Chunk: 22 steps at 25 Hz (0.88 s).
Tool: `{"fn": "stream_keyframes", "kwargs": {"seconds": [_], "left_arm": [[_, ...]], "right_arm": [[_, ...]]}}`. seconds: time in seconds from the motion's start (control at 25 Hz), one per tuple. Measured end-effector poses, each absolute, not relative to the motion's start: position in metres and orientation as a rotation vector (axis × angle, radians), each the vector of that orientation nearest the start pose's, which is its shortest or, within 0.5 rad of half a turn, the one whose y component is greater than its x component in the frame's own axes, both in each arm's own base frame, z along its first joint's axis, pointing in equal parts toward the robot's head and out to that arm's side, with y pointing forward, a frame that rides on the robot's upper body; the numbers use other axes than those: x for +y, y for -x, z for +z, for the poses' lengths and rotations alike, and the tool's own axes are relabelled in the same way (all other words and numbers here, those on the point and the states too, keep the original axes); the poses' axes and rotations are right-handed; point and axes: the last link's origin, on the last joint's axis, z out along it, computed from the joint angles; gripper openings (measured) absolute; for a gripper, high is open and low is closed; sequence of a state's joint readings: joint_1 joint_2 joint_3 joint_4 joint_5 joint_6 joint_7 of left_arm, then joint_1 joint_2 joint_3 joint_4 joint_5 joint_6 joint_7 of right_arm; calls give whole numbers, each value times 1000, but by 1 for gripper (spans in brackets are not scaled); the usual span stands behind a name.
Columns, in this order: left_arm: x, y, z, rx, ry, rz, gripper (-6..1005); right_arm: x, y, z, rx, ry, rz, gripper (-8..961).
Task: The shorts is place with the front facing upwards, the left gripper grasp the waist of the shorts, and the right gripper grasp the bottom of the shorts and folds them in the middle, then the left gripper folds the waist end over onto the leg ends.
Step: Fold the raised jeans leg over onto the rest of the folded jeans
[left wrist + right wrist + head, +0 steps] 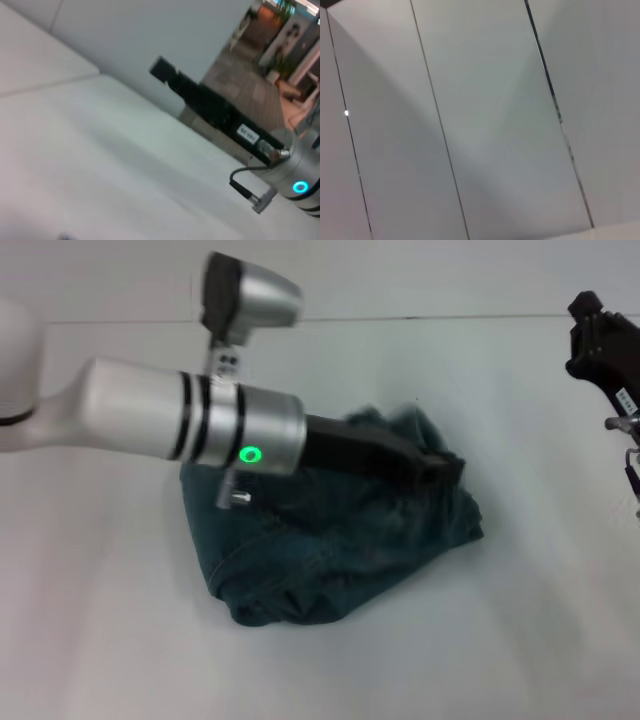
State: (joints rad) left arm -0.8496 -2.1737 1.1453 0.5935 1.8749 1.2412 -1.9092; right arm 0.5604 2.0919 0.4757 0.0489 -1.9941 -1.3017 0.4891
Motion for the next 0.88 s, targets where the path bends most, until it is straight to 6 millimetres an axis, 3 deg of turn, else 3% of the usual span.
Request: {"fn": "stream_keyframes", "kwargs": {"seconds": [0.32, 0.56, 0.76, 0.88], "left_arm": [[376, 121, -105, -963, 2896, -598, 243], [372, 136, -87, -993, 2839, -716, 392], [358, 168, -55, -987, 2733, -865, 546], [346, 197, -34, -1004, 2640, -955, 669]], "right_arm": [[351, -290, -20, 647, 1686, 1009, 10], [348, -286, -26, 683, 1786, 1045, 11], [351, -282, -7, 728, 1918, 1155, 21], [356, -277, 9, 855, 2000, 1242, 111]]}}
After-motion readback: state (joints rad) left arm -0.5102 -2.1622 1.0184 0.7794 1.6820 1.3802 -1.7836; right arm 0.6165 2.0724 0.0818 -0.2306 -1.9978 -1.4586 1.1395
